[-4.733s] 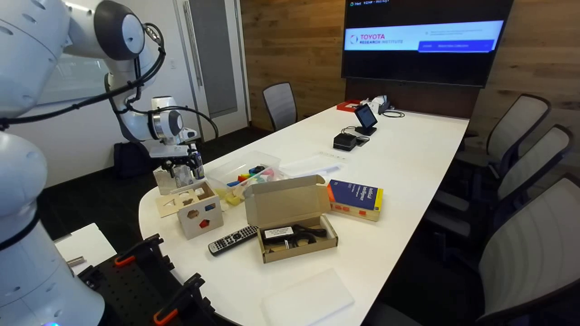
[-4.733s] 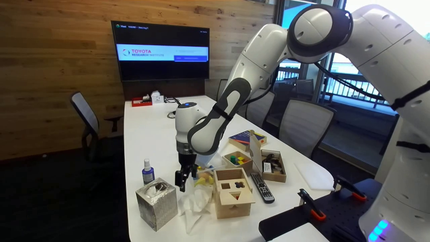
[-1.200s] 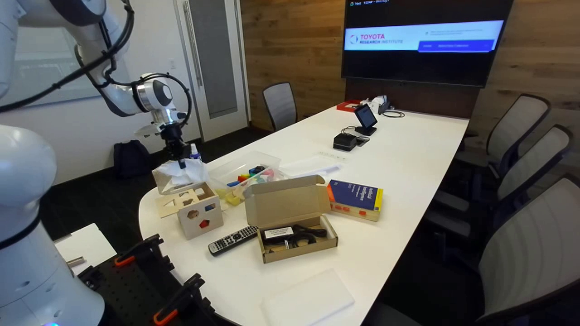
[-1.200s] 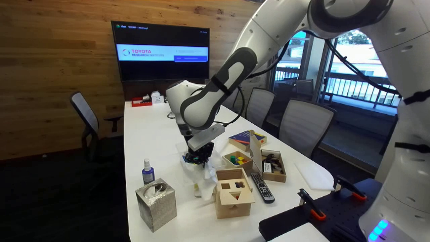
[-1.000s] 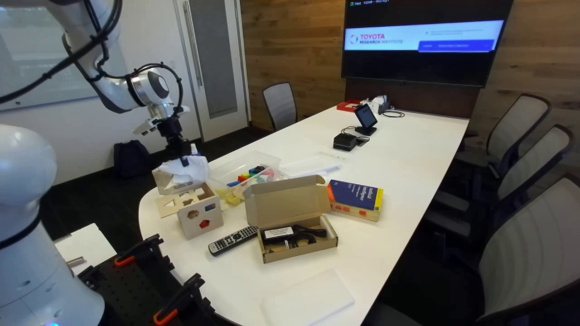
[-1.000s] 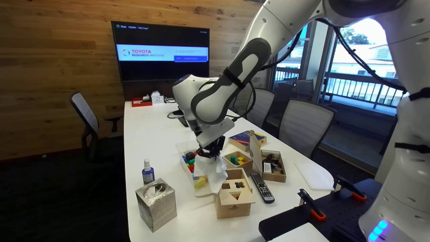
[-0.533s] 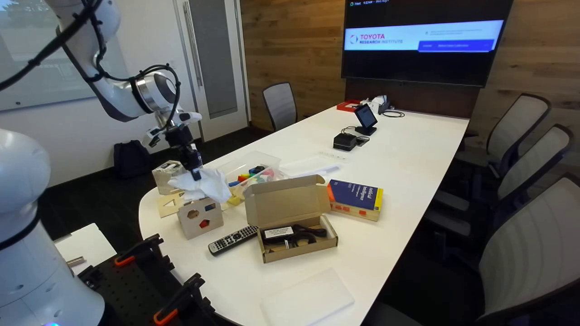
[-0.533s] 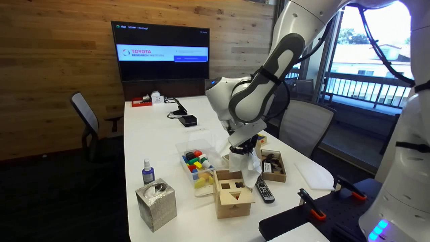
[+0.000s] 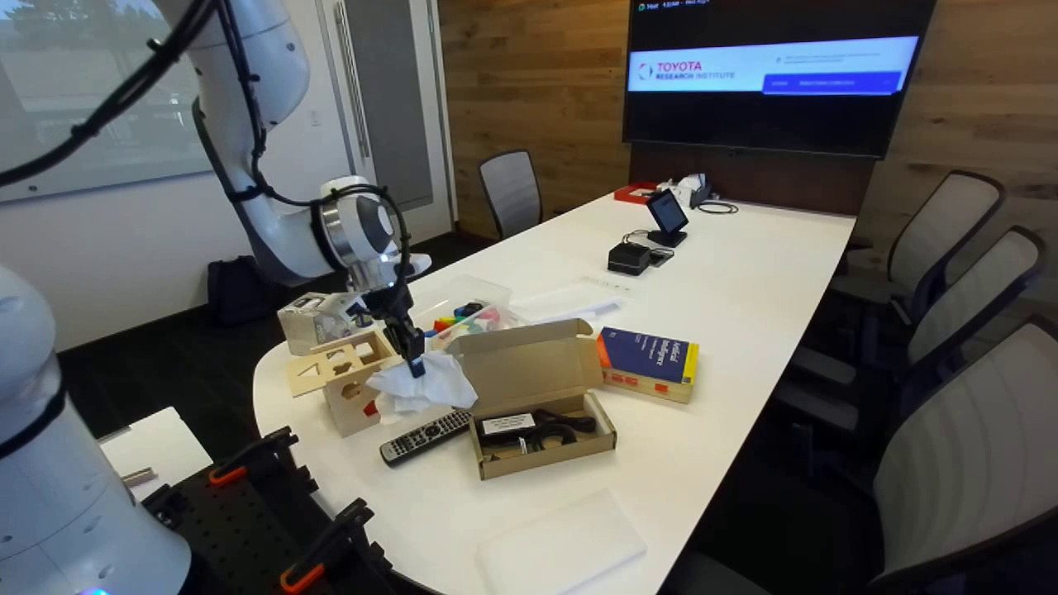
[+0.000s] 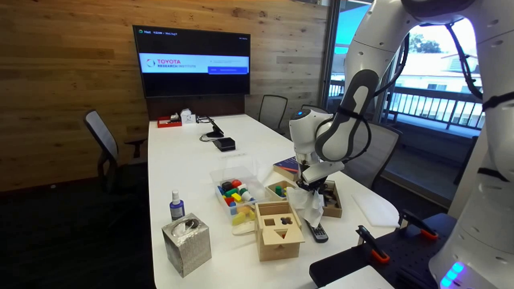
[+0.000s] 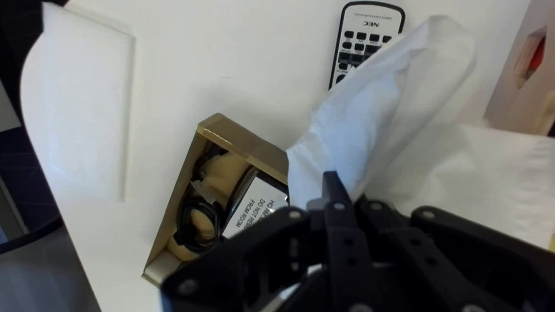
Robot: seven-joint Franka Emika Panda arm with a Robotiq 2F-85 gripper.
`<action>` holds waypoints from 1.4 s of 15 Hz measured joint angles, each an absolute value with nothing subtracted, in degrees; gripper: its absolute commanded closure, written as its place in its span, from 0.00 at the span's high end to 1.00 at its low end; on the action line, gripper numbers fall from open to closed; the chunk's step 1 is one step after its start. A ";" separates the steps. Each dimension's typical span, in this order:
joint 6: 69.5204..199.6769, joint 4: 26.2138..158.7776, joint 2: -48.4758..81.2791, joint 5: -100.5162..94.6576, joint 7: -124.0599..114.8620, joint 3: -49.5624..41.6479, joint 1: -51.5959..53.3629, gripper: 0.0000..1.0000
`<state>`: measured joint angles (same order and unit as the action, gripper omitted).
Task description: Use paper towel to wipe the remote
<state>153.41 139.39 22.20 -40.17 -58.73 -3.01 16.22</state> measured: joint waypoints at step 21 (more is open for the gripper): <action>168.27 135.02 40.26 -37.52 -55.50 2.47 9.36 0.00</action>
<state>168.27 135.02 40.26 -37.52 -55.50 2.47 9.36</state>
